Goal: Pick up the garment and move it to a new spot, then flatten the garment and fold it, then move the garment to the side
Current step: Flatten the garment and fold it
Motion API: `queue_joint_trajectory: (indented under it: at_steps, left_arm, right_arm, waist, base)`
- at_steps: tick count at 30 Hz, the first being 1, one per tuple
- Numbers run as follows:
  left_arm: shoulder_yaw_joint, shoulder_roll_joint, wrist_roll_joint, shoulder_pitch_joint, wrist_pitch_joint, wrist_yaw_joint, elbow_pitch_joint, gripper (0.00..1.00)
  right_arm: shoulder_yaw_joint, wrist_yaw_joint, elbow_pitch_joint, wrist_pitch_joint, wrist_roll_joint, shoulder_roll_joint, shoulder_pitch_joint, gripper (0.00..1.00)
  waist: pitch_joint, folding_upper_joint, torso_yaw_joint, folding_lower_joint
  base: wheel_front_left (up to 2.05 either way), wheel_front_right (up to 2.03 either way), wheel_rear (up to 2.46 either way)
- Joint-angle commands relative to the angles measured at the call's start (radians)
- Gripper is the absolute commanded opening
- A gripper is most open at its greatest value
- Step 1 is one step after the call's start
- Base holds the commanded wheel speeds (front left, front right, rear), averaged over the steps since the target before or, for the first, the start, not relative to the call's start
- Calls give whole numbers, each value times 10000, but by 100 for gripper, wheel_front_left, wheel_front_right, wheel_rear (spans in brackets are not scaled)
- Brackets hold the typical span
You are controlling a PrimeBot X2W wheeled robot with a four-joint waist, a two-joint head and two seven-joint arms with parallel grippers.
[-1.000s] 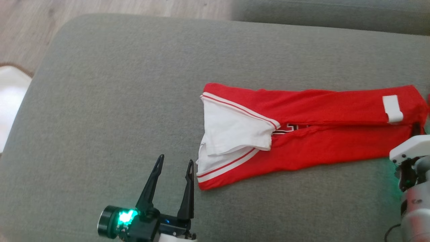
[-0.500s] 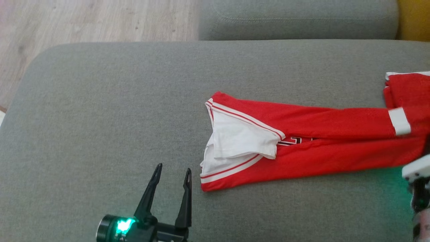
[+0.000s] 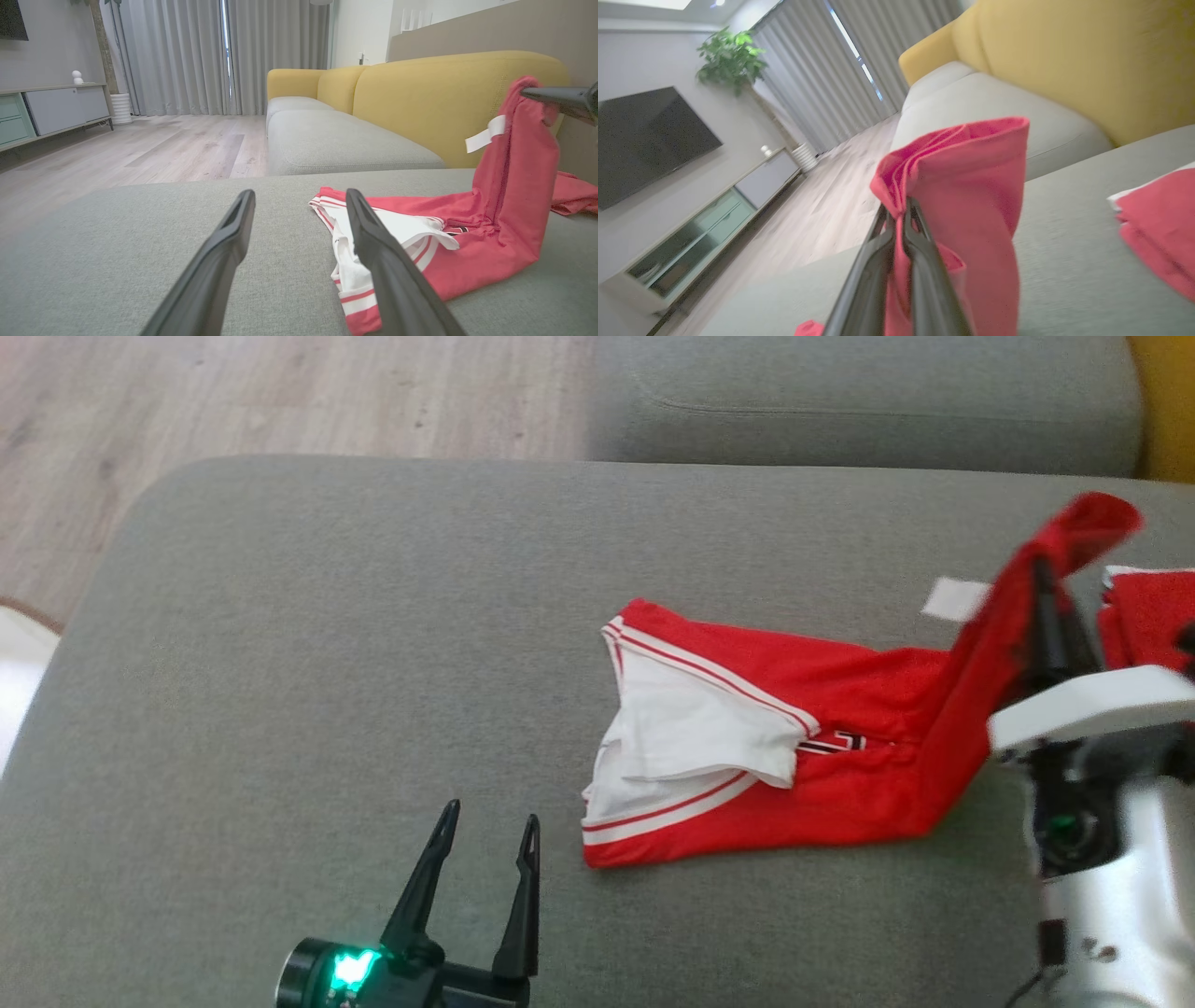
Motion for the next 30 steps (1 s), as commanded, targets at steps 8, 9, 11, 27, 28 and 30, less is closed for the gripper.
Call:
queue_joint_trajectory:
  at_steps: [8, 9, 11, 27, 28, 30]
  left_arm:
    - [231, -190, 168, -229, -95, -183, -107, 100]
    - [234, -193, 170, -233, -95, -193, -97, 100]
    - [241, -200, 165, -241, -95, -205, -84, 100]
    - [419, -238, 35, -444, -95, 56, -83, 100]
    - [513, -239, 25, -423, -95, 121, -82, 100]
    - [610, -239, 6, -399, -95, 183, -85, 100]
  right_arm:
    - [3751, 67, -2, -506, 2187, 69, -41, 0]
    - [4110, 67, 106, -578, 2325, 69, -61, 0]
    - [4752, 67, 364, -708, 2476, 70, -125, 0]
    - [6616, 67, 2036, -2365, 2470, 71, -979, 100]
    - [6480, 67, 2030, -2593, 2014, 71, -974, 100]
    - [6277, 67, 2056, -2751, 1563, 69, -913, 100]
  waist:
    - [53, 0, 936, 1]
    - [74, 0, 1006, 1]
    - [127, 0, 1129, 1]
    - [373, 0, 1027, 1]
    - [305, 0, 896, 1]
    - [226, 0, 760, 1]
  base:
    - [0, 0, 0]
    - [0, 0, 0]
    - [0, 0, 0]
    - [0, 0, 0]
    - [0, 0, 0]
    - [0, 0, 0]
